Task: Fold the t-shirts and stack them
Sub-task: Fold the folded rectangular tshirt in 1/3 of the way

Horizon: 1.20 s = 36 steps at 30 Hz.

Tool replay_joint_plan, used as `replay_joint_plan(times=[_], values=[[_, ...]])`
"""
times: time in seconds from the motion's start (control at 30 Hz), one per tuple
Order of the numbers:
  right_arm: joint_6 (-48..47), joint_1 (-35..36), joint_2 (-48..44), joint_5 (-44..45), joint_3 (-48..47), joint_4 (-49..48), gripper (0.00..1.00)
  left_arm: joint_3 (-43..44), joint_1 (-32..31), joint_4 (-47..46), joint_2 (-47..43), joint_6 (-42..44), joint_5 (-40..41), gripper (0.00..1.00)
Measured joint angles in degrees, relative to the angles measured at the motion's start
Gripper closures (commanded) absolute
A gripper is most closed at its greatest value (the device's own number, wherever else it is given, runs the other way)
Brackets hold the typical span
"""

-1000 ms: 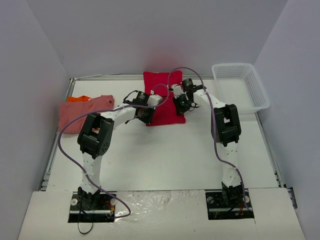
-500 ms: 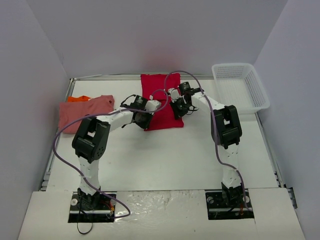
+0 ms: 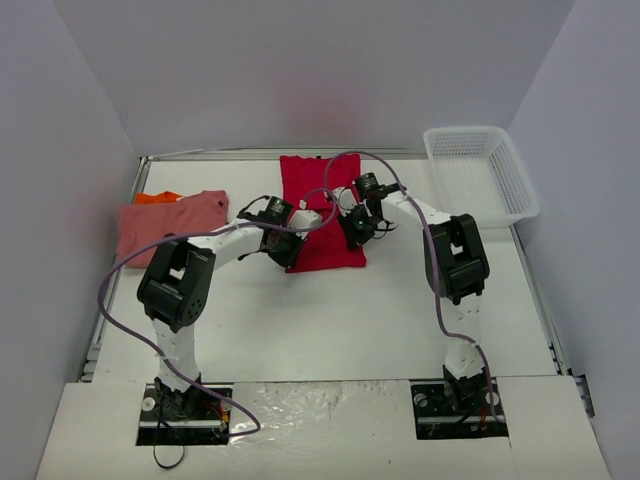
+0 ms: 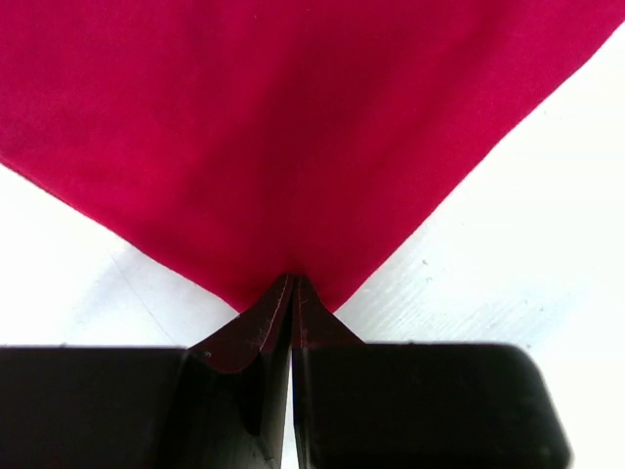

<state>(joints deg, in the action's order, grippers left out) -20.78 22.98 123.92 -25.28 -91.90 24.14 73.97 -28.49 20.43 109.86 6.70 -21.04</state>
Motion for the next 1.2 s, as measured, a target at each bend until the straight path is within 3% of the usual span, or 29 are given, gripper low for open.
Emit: replay_joint_plan(times=[0.63, 1.2], values=[[-1.27, 1.84, -3.17, -3.72, 5.53, 2.01, 1.00, -4.39, -3.87, 3.48, -3.52, 3.19, -2.08, 0.98], [-2.05, 2.69, -4.90, -10.88, 10.60, 5.01, 1.00, -3.69, -4.79, 14.32, -4.31, 8.35, -2.36, 0.98]])
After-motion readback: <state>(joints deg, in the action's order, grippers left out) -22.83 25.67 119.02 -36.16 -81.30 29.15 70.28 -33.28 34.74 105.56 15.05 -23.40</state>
